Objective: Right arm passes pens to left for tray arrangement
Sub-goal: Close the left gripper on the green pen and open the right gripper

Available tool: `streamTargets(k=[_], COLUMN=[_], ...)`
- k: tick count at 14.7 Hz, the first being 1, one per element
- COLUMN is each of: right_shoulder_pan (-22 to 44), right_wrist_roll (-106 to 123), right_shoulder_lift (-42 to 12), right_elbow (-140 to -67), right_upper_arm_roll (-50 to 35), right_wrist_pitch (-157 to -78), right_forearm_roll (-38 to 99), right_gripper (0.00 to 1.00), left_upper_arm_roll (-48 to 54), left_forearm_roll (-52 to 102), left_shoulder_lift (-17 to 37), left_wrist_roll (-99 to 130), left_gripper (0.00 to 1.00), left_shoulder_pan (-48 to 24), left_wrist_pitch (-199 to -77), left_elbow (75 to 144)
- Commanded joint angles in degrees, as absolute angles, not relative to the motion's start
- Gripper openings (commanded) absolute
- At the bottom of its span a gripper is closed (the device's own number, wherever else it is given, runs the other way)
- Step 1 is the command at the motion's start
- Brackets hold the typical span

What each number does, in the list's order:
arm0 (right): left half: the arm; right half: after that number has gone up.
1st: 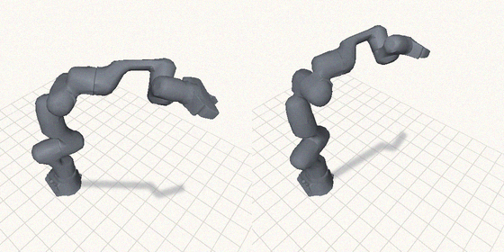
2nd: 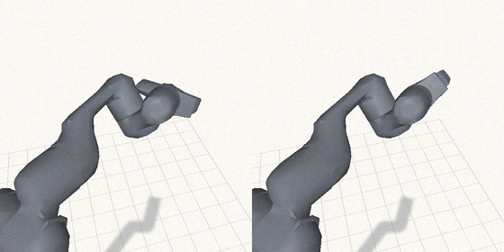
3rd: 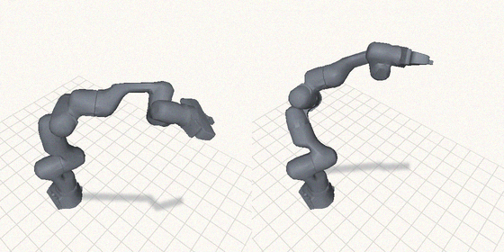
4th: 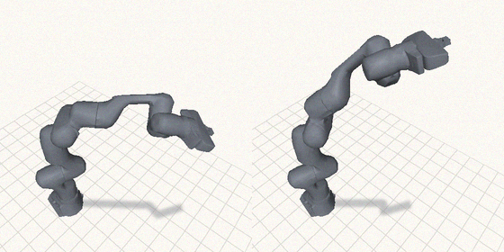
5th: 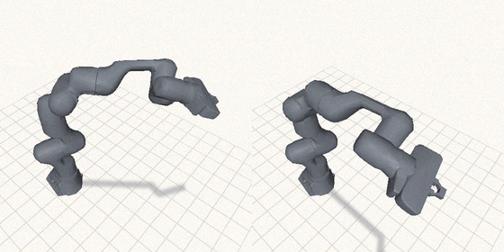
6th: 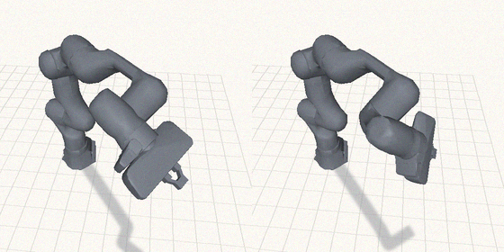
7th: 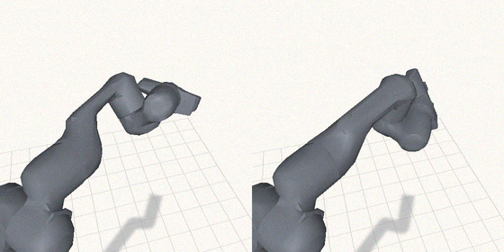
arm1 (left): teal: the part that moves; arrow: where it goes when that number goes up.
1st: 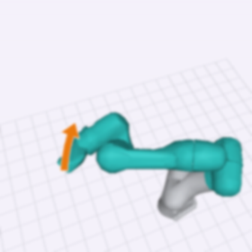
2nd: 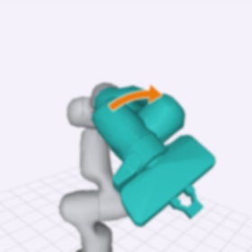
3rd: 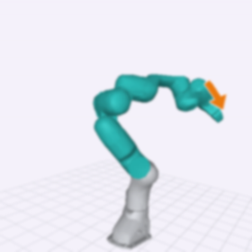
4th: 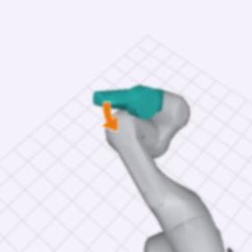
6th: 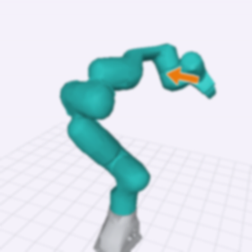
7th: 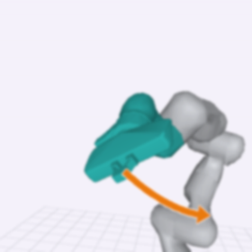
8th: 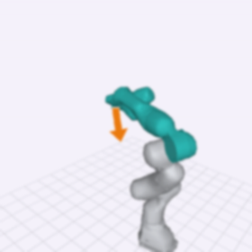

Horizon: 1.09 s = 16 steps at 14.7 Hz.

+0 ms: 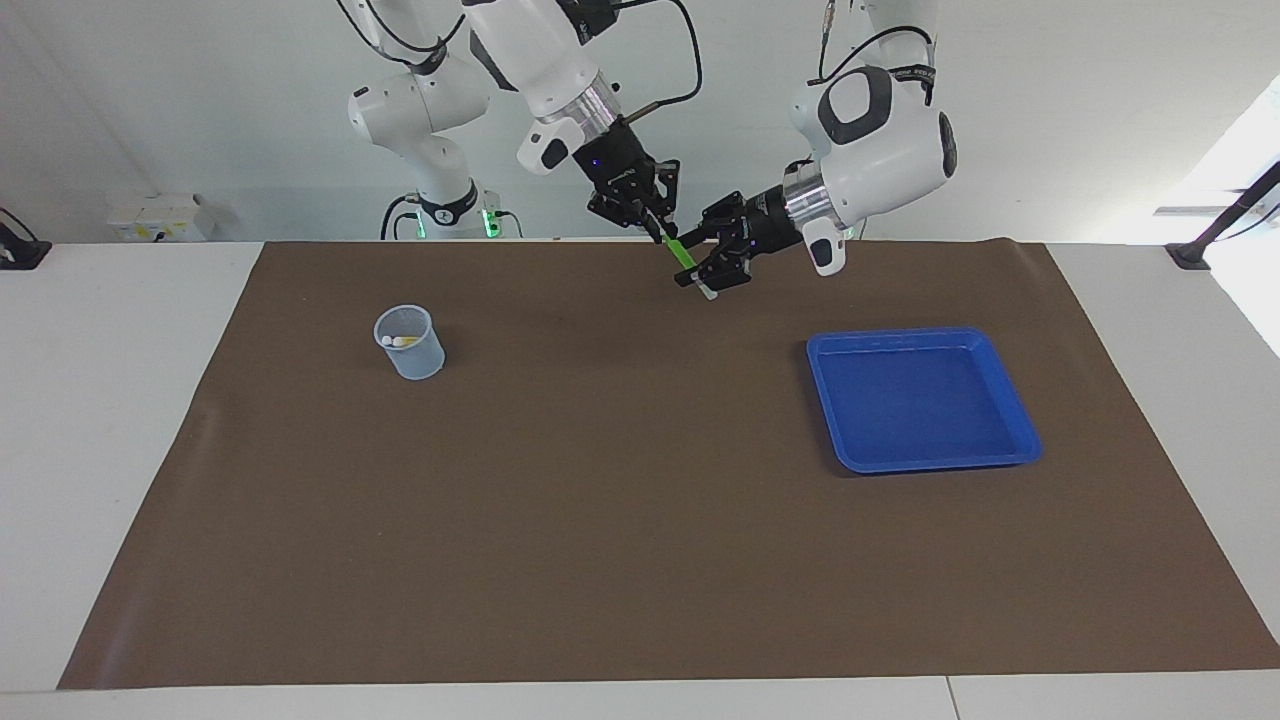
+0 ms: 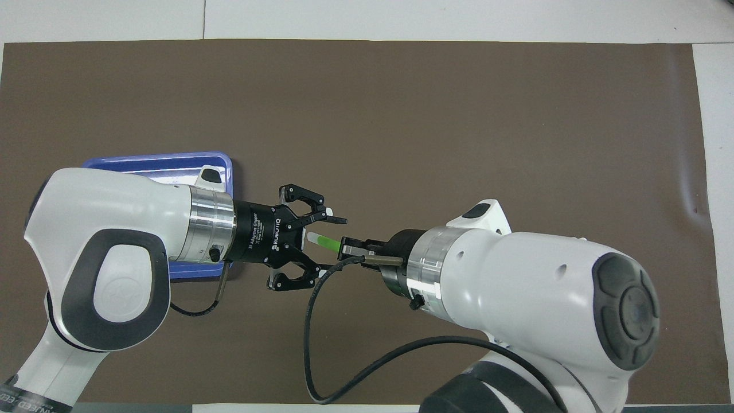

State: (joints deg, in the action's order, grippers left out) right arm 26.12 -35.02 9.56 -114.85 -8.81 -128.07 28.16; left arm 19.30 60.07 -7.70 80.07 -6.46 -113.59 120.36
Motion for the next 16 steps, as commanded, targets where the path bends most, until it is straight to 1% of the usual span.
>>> streamTargets(k=[1,5,8,9,11,12,16], right_shoulder_pan=[26.1,26.02,26.02,26.02,26.02,26.02,26.02], right_wrist_roll=[-34.72,-34.72,-34.63,-34.63,-34.54,-34.54,-34.54], right_shoulder_lift=[10.28,10.28,10.28,10.28,10.28,10.28,10.28], right_elbow=[-115.93,-115.93,-115.93,-115.93,-115.93,-115.93,-115.93], right_upper_arm_roll=[-8.96,-8.96,-8.96,-8.96,-8.96,-8.96,-8.96], right_wrist_pitch=[-129.2,-129.29,-129.11,-129.11,-129.02,-129.02,-128.76], right_forearm_roll=[29.62,29.62,29.62,29.62,29.53,29.62,29.62], right_gripper=[0.0,0.0,0.0,0.0,0.0,0.0,0.0], left_upper_arm_roll=[18.54,18.37,18.37,18.37,18.37,18.37,18.37], left_forearm_roll=[61.08,60.73,60.56,60.56,60.56,60.47,60.47], left_shoulder_lift=[-9.49,-9.49,-9.49,-9.49,-9.49,-9.49,-9.4], left_wrist_roll=[78.66,78.57,78.49,78.49,78.49,78.14,76.03], left_gripper=[0.63,0.52,0.39,0.31,0.08,0.0,0.0], left_shoulder_pan=[-6.42,-6.24,-6.24,-6.07,-5.8,-5.8,-5.71], left_wrist_pitch=[-111.72,-110.65,-110.65,-110.74,-110.92,-111.18,-111.62], left_elbow=[122.34,122.26,122.26,122.17,122.17,122.17,122.08])
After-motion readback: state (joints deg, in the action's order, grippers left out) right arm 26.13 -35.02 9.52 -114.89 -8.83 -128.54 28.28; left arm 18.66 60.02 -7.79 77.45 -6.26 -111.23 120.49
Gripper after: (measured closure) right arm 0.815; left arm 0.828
